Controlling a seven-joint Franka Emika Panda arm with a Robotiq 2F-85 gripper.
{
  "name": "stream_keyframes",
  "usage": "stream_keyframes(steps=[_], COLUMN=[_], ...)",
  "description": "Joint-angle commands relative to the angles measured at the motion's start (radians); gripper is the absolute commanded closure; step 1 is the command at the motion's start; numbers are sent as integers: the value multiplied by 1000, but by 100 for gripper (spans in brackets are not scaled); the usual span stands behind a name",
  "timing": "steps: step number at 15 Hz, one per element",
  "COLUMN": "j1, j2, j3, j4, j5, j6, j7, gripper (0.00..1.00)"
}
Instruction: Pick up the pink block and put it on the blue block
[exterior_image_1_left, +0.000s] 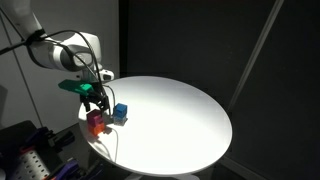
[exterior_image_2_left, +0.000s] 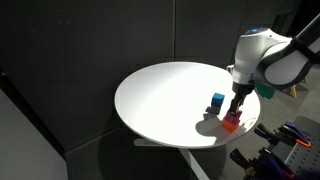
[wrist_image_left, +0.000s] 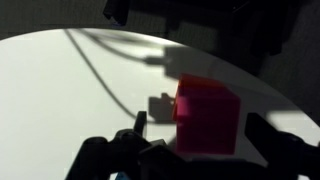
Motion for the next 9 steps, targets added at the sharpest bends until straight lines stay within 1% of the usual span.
stream_keyframes(steps=[1, 2, 3, 4, 5, 8, 9], j1=[5, 6, 7, 8, 9, 11, 11], j2=[27, 31, 35, 37, 41, 47, 46], j3=[-14, -15, -16, -17, -18, -21, -21], j4=[25, 29, 32, 35, 37, 44, 46], j5=[-36, -36, -40, -42, -44, -56, -58], j6=[13, 12, 12, 11, 10, 6, 3], j7=[26, 26, 29, 31, 32, 44, 48], gripper=[0, 25, 27, 34, 44, 68, 69])
